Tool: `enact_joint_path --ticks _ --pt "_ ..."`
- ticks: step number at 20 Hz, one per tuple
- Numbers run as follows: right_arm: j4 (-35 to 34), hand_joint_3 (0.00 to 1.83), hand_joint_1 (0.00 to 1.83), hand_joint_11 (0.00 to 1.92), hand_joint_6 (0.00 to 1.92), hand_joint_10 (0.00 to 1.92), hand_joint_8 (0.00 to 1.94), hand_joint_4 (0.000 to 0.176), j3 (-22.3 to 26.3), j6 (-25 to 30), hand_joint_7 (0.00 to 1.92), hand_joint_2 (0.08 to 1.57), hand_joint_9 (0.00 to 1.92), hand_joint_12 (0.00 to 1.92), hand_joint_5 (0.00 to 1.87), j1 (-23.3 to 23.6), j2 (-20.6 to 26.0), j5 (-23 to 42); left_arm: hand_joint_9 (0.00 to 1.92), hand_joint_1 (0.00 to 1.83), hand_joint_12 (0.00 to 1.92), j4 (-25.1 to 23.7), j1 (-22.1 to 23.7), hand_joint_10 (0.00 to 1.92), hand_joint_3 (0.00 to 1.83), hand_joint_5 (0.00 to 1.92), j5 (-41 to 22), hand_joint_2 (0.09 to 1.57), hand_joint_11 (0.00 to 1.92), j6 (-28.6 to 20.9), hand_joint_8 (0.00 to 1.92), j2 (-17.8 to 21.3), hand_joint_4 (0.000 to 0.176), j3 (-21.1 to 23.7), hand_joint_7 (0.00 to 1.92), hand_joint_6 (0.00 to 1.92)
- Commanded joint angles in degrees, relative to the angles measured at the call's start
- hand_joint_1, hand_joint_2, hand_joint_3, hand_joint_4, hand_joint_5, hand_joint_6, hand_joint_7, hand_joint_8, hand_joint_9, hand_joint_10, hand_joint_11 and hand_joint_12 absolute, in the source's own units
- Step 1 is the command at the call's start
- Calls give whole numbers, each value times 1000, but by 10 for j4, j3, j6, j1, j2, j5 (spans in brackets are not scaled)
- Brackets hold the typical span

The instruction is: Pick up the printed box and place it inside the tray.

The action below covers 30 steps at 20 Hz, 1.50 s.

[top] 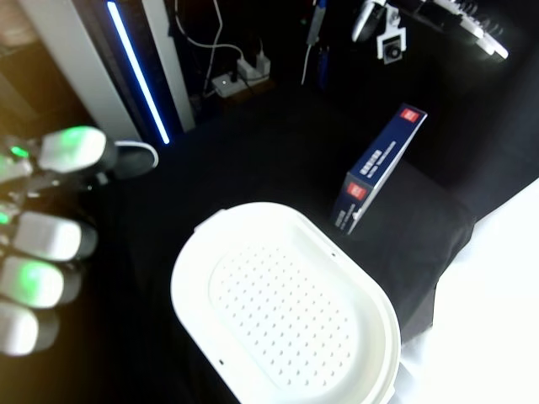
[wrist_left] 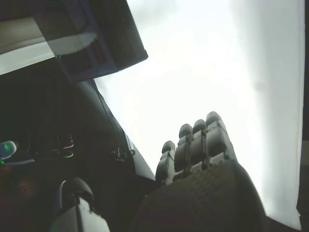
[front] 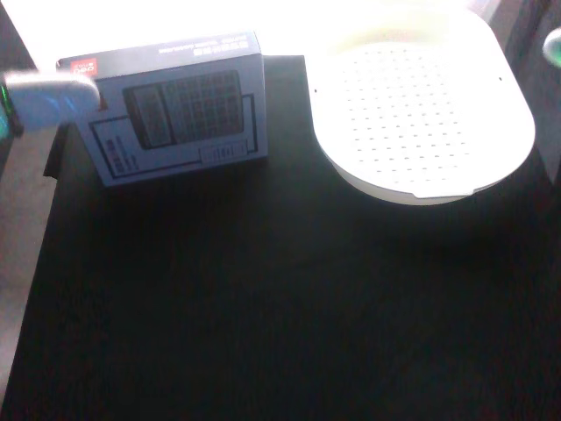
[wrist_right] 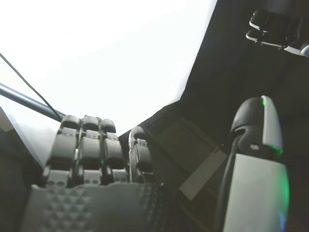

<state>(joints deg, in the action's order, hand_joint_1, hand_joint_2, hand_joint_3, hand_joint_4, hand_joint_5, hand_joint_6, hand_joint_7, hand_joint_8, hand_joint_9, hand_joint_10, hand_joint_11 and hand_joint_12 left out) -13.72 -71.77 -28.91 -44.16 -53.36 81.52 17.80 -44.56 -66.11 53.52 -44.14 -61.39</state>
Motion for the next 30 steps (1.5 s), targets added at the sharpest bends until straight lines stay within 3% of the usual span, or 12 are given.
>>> enact_joint_path --ticks 1,7,10,12,14,15,16,18,24,26,27,30 --pt "-12 54 667 5 0 13 2 139 -4 4 147 815 96 152 142 4 2 67 9 401 0 5 9 4 464 0 -68 757 0 -2 2 2 0 -4 5 0" --pt "-11 10 722 0 1 4 1 136 -16 6 131 810 136 299 88 4 -17 44 51 467 0 -24 51 5 354 0 6 812 0 -2 2 -28 16 -31 67 0" --pt "-6 7 709 0 0 3 2 161 -25 21 88 829 100 506 60 6 -28 34 77 450 5 -40 75 10 263 0 49 802 2 -2 0 -46 17 -48 117 0" --pt "1 0 734 0 0 1 2 175 -26 23 96 761 92 456 56 13 -30 28 51 462 27 -43 87 1 174 0 71 797 12 -2 0 -55 56 -58 69 0" --pt "9 0 747 0 2 12 4 176 -28 23 48 676 15 37 50 20 -35 24 82 577 190 -43 94 6 80 0 87 874 0 -2 2 -62 73 -69 83 0" --pt "13 0 737 11 0 13 5 176 -30 23 55 661 17 13 45 23 -38 22 83 608 159 -44 98 3 46 0 97 855 0 -2 2 -66 107 -75 92 0" --pt "19 0 731 11 0 11 5 176 -33 23 57 658 16 7 44 29 -44 20 94 584 217 -45 107 2 22 0 116 852 0 -2 0 -73 104 -85 89 0" --pt "24 0 773 9 8 11 6 176 -34 23 63 624 20 5 67 31 -48 20 84 557 207 -47 115 2 9 0 133 866 0 -2 0 -80 166 -96 87 0" --pt "33 0 721 36 0 5 1 176 -39 24 47 599 22 29 44 35 -62 20 138 500 457 -57 147 5 0 0 217 749 0 -2 2 -116 145 -139 130 0" --pt "33 0 727 16 0 1 0 176 -39 27 45 622 15 25 39 35 -64 20 81 590 274 -57 157 0 0 0 249 683 0 -2 0 -132 148 -157 83 0" --pt "34 0 741 5 0 1 0 176 -39 29 47 618 14 23 37 35 -65 20 96 584 288 -57 159 4 0 0 263 667 0 -2 2 -138 100 -164 94 0" --pt "36 0 738 2 0 2 2 176 -39 30 52 613 19 24 17 36 -68 20 274 683 536 -52 161 1 0 0 284 656 20 -2 11 -151 66 -179 201 0"
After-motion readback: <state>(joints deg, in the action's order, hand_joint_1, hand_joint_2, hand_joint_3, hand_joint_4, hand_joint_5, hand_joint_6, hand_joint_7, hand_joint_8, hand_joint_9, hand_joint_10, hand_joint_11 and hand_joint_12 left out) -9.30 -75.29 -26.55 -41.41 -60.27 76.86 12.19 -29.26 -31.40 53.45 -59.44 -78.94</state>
